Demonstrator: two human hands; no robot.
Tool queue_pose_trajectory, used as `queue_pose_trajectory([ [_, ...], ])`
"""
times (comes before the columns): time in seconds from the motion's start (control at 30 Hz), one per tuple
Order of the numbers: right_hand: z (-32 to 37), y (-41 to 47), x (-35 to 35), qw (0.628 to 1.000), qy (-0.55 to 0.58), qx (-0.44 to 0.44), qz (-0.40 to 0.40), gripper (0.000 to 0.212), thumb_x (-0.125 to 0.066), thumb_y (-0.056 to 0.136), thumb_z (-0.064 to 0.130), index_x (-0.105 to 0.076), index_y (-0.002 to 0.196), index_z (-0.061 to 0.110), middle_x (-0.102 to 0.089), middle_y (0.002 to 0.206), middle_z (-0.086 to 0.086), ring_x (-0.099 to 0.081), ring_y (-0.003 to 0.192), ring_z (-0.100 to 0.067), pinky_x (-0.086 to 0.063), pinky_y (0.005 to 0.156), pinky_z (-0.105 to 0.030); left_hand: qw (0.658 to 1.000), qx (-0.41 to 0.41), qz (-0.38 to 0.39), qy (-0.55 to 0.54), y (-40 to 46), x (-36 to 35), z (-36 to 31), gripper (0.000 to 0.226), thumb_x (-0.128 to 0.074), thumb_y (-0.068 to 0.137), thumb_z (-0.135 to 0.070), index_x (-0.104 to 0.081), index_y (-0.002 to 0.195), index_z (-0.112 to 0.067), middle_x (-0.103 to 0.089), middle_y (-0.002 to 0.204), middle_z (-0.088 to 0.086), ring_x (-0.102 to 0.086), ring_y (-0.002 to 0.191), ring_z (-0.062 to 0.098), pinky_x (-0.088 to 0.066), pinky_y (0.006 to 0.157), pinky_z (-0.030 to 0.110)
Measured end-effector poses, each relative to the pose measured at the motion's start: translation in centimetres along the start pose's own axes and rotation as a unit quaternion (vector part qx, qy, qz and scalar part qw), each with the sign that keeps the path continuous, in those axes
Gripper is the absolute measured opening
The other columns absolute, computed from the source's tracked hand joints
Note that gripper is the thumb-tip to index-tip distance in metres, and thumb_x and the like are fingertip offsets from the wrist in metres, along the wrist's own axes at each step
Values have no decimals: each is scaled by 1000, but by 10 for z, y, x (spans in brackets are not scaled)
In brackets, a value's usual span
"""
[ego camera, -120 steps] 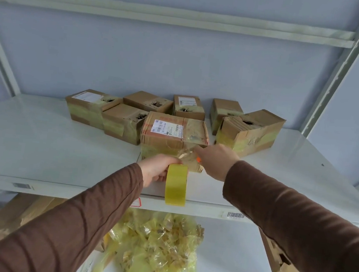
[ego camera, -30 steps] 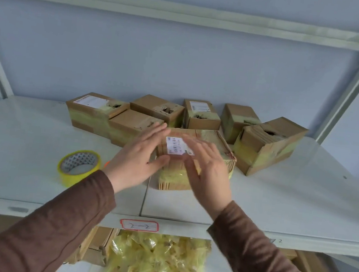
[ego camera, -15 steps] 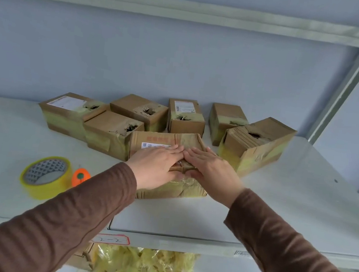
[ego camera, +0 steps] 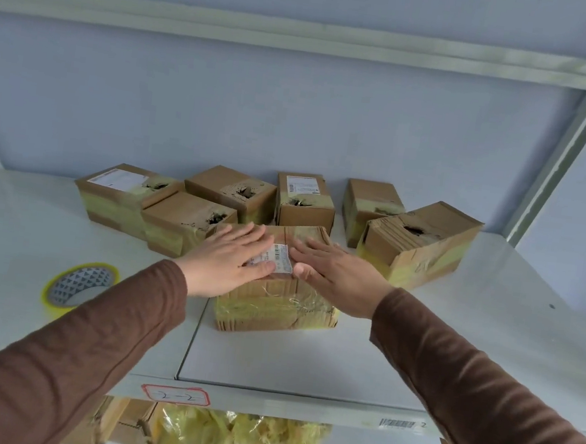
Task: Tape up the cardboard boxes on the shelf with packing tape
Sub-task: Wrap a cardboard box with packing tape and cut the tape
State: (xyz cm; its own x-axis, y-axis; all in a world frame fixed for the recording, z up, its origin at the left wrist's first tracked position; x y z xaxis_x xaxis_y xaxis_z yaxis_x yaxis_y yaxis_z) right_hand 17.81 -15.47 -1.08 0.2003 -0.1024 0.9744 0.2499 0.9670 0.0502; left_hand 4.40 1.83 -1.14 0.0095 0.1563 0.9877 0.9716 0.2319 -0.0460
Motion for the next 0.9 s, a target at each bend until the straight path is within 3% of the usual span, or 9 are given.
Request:
queue_pose_trajectory([
  [0.07, -5, -1, -1, 993, 116, -28, -22, 74, -14, 97, 70, -18, 161, 34, -9, 169, 13, 2, 157, -9, 0, 127, -46, 989, 24, -89, -118, -5, 1, 1, 77, -33, 95, -69, -19, 162, -34, 2, 171, -10, 10, 156, 9, 9, 121, 38],
  [0.13, -11, -5, -1, 939, 325, -77, -82, 77, -21, 95, 76, -10, 162, 39, -1, 169, 16, 6, 156, -7, 4, 123, -41, 923, 92, -176, -329, -14, -3, 9, 69, -55, 98, -55, -30, 159, -35, -14, 171, -7, -11, 158, 19, -8, 126, 50],
  [0.23, -10, -13, -2, 814, 549, -160, -103, 74, -28, 96, 76, -42, 153, 31, -54, 152, 4, -49, 142, -19, -33, 120, -37, 804, 157, -169, -548, -25, -20, 13, 77, -61, 96, -56, -22, 160, -38, -40, 160, -1, -45, 142, 20, -37, 118, 46],
  [0.3, -2, -18, -2, 785, 586, -168, -108, 63, -34, 98, 71, -58, 137, 29, -74, 124, 5, -69, 116, -15, -52, 102, -34, 765, 143, -173, -604, -27, -18, 9, 82, -66, 91, -59, -23, 159, -40, -51, 151, -5, -57, 129, 10, -51, 100, 28],
  [0.47, 3, -43, -4, 730, 597, -151, -299, 63, -48, 94, 70, -47, 142, 30, -62, 132, 2, -62, 122, -12, -54, 98, -34, 676, 68, -343, -649, -38, -1, 2, 54, -71, 84, -52, -50, 131, -36, -56, 125, -8, -63, 106, -5, -51, 80, 13],
  [0.63, 11, -62, -18, 737, 588, -168, -288, 40, -61, 93, 34, -55, 131, 26, -58, 129, -8, -64, 102, -8, -52, 71, -12, 686, 130, -310, -645, -57, -13, -2, 50, -68, 73, -30, -51, 120, -29, -50, 111, -1, -54, 99, 15, -44, 79, 32],
  [0.73, 14, -64, -14, 738, 615, -169, -220, 71, -56, 77, 34, -46, 147, 40, -53, 145, 9, -57, 122, 0, -50, 100, -24, 686, 140, -226, -677, -57, -4, -1, 70, -67, 65, -23, -50, 133, -31, -57, 124, 1, -59, 111, 19, -46, 90, 38],
  [0.8, 11, -60, -8, 730, 627, -197, -186, 82, -59, 76, 38, -36, 154, 44, -44, 156, 12, -42, 143, -10, -31, 122, -44, 678, 153, -155, -702, -53, 3, 0, 77, -77, 72, -25, -48, 143, -30, -64, 126, 6, -64, 114, 24, -51, 86, 40],
  [0.9, 12, -49, -5, 713, 645, -226, -154, 92, -73, 84, 42, -22, 160, 40, -60, 146, -2, -58, 133, -24, -47, 111, -47, 681, 156, -86, -711, -45, 2, -5, 78, -79, 79, -32, -47, 149, -27, -70, 128, 7, -66, 118, 28, -52, 97, 47],
])
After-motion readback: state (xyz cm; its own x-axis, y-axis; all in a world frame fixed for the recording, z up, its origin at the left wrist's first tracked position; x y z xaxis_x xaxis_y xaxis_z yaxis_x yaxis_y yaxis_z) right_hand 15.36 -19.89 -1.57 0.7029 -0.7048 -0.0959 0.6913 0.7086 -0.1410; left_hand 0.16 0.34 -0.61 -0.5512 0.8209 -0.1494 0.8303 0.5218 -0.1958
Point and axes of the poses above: each hand's wrist, its own y-axis towards the middle knuckle, its own x-axis out of the back of the hand, z = x × y, the point moved 3 cm from there along y, towards the middle knuckle
